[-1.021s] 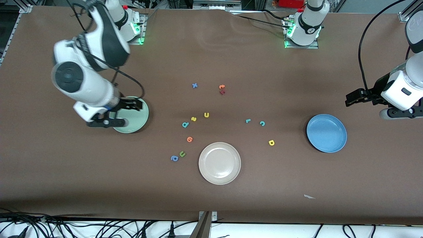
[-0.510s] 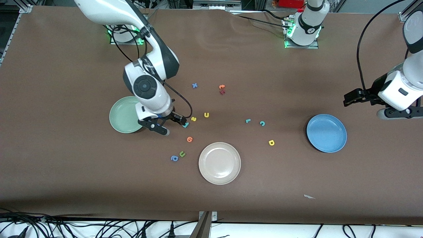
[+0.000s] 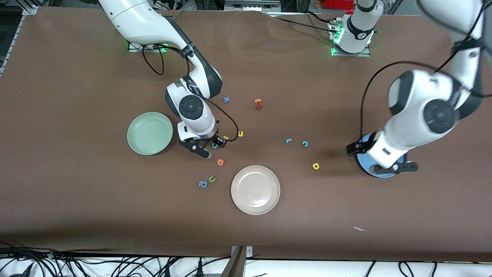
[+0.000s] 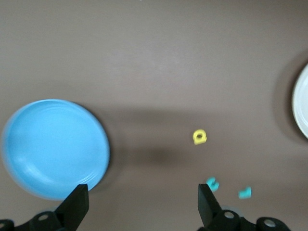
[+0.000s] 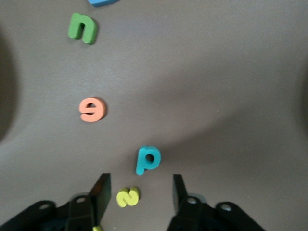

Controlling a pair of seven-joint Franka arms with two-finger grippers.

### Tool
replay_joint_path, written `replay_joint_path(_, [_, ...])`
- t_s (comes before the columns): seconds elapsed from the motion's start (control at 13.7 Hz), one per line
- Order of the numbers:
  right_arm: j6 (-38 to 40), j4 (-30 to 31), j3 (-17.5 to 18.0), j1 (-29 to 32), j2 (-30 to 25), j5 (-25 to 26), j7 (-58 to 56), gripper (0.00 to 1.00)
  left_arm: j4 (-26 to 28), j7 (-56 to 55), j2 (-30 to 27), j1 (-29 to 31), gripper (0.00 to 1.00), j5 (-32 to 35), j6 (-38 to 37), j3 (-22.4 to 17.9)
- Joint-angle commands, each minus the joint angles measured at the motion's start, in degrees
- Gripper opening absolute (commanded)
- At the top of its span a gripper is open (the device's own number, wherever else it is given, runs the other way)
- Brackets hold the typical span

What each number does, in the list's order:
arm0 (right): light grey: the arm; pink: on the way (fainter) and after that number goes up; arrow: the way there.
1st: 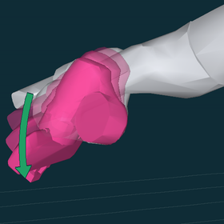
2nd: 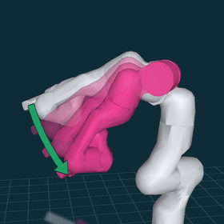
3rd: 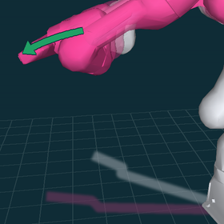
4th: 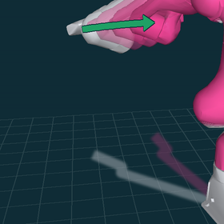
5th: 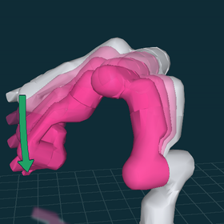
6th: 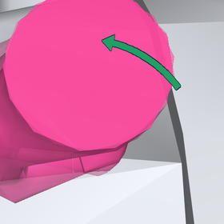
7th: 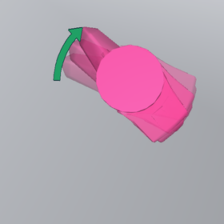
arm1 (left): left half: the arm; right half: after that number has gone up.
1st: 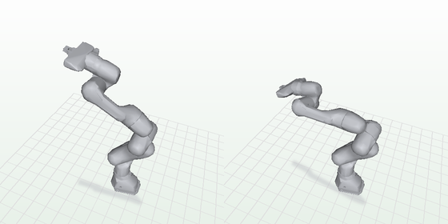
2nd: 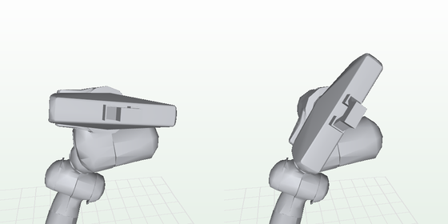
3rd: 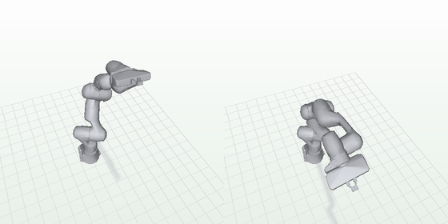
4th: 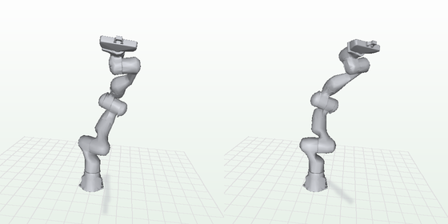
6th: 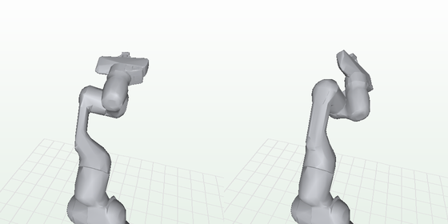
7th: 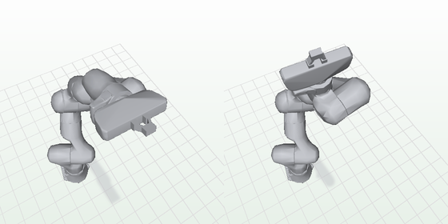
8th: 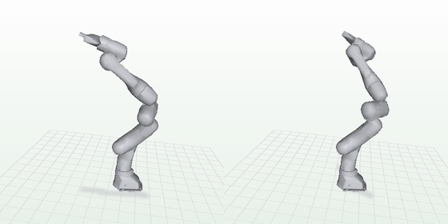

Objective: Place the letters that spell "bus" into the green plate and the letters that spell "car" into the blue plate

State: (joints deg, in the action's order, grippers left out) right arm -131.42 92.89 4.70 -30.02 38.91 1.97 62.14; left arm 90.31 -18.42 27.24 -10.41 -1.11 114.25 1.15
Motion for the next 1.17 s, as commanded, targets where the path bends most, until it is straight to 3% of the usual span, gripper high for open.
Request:
replay_joint_path(0.0, [-1.6, -0.8, -0.7, -0.7, 2.2, 2.9, 1.1, 0.52, -1.6, -4.6, 6.2, -2.0, 1.00, -1.4, 3.8, -0.5])
replay_joint_path(0.58, [-6.0, -0.6, -0.7, -0.7, 4.9, 3.0, 1.1, 0.50, -1.2, -8.6, 14.8, -5.3, 1.00, -4.4, 16.0, 0.7])
replay_joint_path(0.73, [-6.5, -0.6, -0.7, -0.7, 5.3, 2.9, 1.1, 0.41, -0.9, -8.7, 16.2, -5.8, 1.00, -4.4, 18.4, 0.7])
replay_joint_path(0.95, [-6.1, 0.2, -0.7, -0.7, 5.3, 3.0, 1.1, 0.35, -0.5, -9.3, 16.9, -6.5, 0.91, -4.2, 18.8, 0.7])
replay_joint_path(1.09, [-6.1, 0.8, -0.7, -0.7, 5.3, 3.0, 1.1, 0.24, -0.2, -9.3, 17.4, -6.5, 0.85, -4.2, 18.8, 0.7])
